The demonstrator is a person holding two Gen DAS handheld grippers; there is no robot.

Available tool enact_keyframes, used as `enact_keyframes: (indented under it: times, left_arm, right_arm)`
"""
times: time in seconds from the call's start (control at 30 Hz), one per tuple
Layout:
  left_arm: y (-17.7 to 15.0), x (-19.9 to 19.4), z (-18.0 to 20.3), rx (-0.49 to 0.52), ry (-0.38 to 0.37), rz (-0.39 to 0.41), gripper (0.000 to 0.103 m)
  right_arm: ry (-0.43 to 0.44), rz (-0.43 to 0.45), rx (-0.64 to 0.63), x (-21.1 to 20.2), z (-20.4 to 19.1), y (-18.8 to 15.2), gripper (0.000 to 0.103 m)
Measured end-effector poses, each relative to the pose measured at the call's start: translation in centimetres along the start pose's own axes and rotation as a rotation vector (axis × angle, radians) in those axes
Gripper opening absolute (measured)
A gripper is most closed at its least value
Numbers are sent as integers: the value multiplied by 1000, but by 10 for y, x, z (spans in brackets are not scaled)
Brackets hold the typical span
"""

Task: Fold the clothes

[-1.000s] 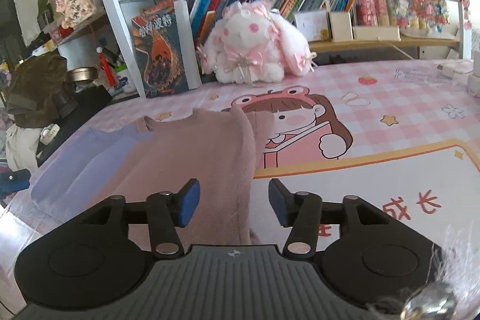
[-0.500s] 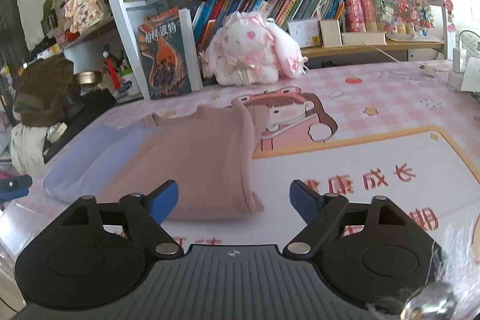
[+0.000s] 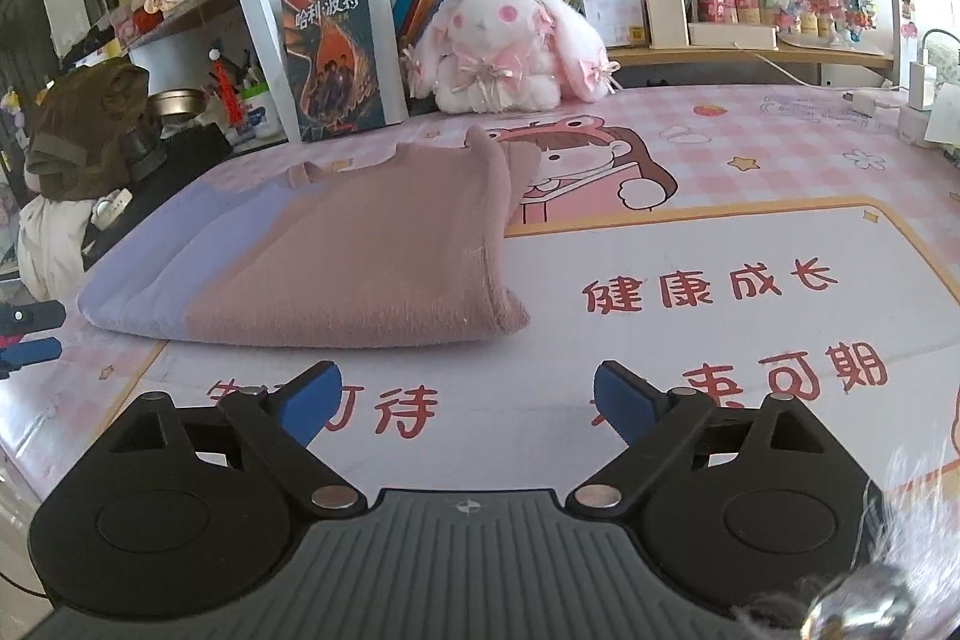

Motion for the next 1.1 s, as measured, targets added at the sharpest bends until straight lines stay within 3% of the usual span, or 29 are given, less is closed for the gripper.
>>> enact_keyframes:
  times: [0.33,0.53,0.8,1.0,1.1]
  left_arm:
    - [16,22,-23,-275,-26,-59,82]
    - [20,30,-25,-360,-18,-59,82]
    - [27,39,-36,-567,-24,-15,82]
    - [32,45,-36,-588,-13,7,81]
    - [34,48,-38,-602,-18,19,81]
  right_arm:
    - [-8,-10,-91,23,10,29,93]
    - [38,-35,-170,45,12,50,89]
    - [69,-102,-229,75,15,67,50]
    - [114,-123,-201,81,15,67,30]
    - [136,-133,-187,84,16,67,29]
Point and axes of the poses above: each gripper's, at about its wrist camera, not at the fingertips, and x roughly the way its jaws point, z to its right, y to its top, the point moved 3 cm from there along x, roughly the way its jaws point, and after that the axes turned 11 degrees about -x, right-handed, at the moved point
